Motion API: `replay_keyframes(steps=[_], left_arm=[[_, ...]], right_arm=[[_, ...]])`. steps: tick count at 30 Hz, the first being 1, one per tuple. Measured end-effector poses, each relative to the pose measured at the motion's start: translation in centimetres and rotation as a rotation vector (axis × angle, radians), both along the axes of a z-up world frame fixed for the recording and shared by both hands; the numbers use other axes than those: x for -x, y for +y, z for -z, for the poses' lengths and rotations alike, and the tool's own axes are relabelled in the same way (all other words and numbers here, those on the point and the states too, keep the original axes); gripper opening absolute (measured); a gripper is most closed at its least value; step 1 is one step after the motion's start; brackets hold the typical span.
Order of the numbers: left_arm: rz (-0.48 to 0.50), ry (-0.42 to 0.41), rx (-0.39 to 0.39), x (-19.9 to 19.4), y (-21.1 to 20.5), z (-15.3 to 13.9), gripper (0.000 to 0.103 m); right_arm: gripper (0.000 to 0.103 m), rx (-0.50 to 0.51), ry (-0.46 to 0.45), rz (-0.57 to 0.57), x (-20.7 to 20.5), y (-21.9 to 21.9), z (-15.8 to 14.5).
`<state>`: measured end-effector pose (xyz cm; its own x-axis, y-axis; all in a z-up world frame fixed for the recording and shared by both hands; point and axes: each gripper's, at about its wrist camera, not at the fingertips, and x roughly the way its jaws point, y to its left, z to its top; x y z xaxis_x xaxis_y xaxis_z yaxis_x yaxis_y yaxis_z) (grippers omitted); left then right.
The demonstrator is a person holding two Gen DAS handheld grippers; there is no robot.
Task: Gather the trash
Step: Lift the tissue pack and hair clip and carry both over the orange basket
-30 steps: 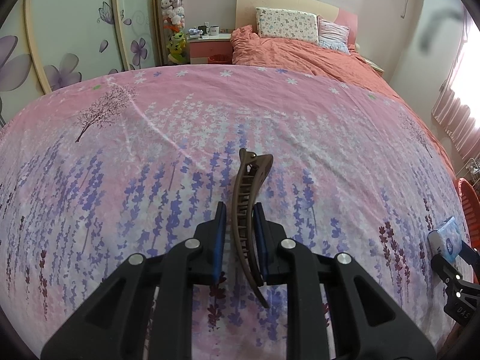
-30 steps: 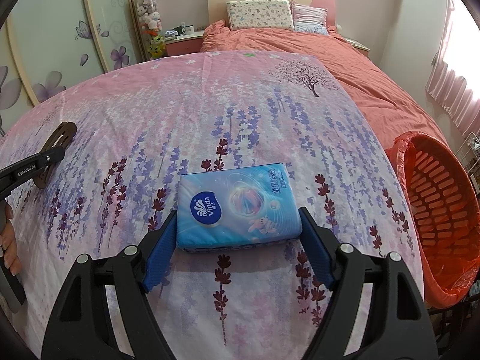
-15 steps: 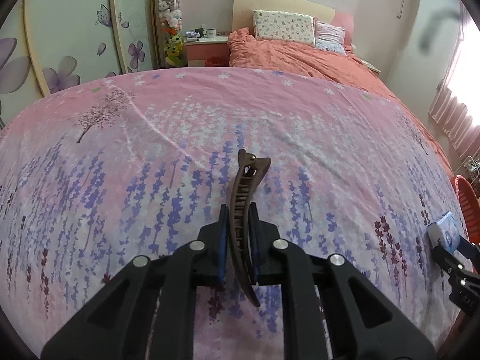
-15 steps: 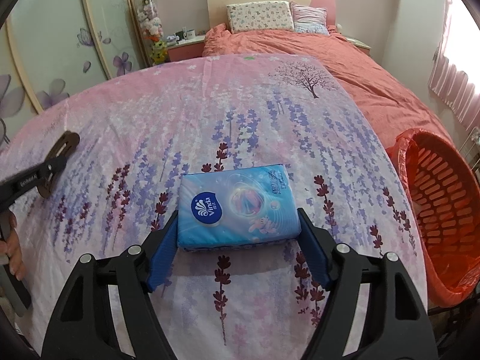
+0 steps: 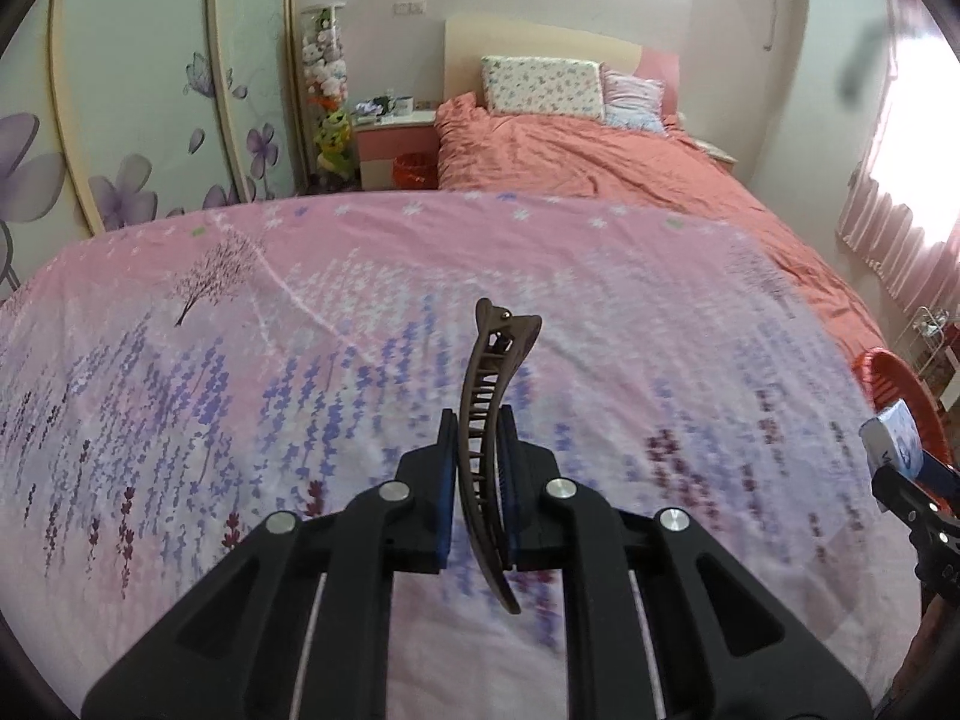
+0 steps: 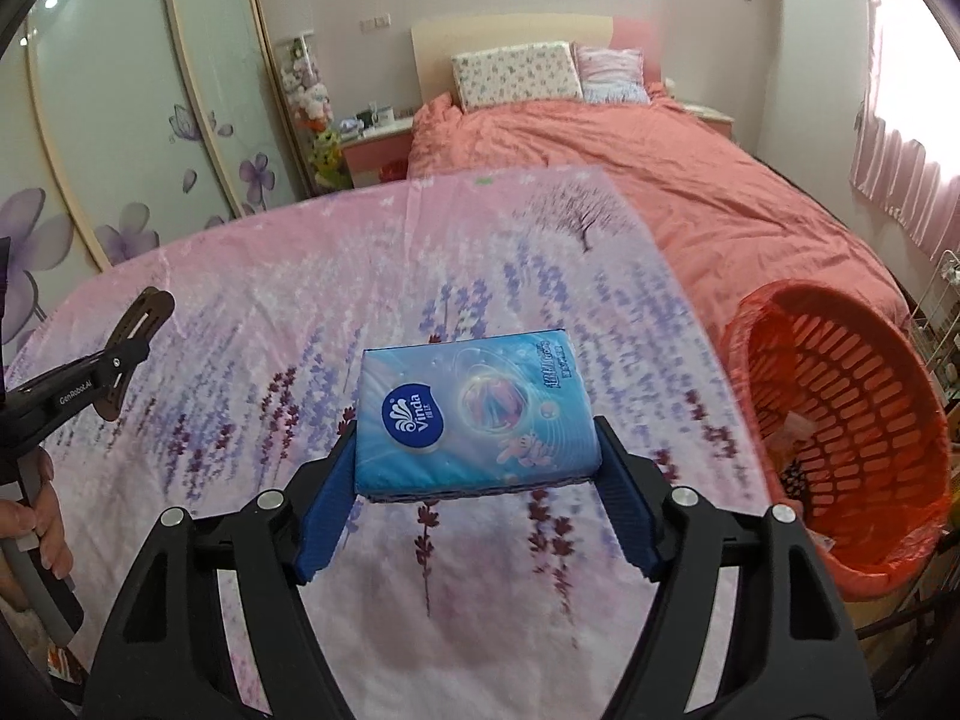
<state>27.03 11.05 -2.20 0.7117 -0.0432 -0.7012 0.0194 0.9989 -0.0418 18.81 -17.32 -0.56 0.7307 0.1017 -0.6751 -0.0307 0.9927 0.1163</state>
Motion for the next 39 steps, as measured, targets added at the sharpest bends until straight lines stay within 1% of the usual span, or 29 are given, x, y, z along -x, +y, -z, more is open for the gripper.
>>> replay_keyframes(steps=[4,7,13,17,29,39], left_arm=[[0.038,-0.033,0.003,1.2,-2.0,-1.9,0.014],[0.07,-0.051,0.004,1.6,-3.4,-3.2,0.014],[0.145,-0.079,0.008,2.5,-7.5,-5.5,0.014],[0.193,-0.087,0.005,3.1,-10.2,-6.3,0.014],[0.331,-0.121,0.006,4.2,-17.8,-7.7,0.014],[0.448,-0.11,0.028,4.7,-24.7,-7.3,0.014]], right_arm=[[0.073,-0.01,-0.047,0.017,1.3,-1.2,-1.5],[0.073,-0.015,-0.084,0.032,2.1,-2.9,-3.0],[0.073,-0.013,-0.141,0.075,3.4,-5.3,-4.6],[0.073,-0.017,-0.163,0.104,4.1,-6.8,-5.1],[0.073,-0.018,-0.207,0.188,6.1,-11.5,-5.7],[0.073,-0.028,-0.211,0.281,6.9,-16.2,-5.2]])
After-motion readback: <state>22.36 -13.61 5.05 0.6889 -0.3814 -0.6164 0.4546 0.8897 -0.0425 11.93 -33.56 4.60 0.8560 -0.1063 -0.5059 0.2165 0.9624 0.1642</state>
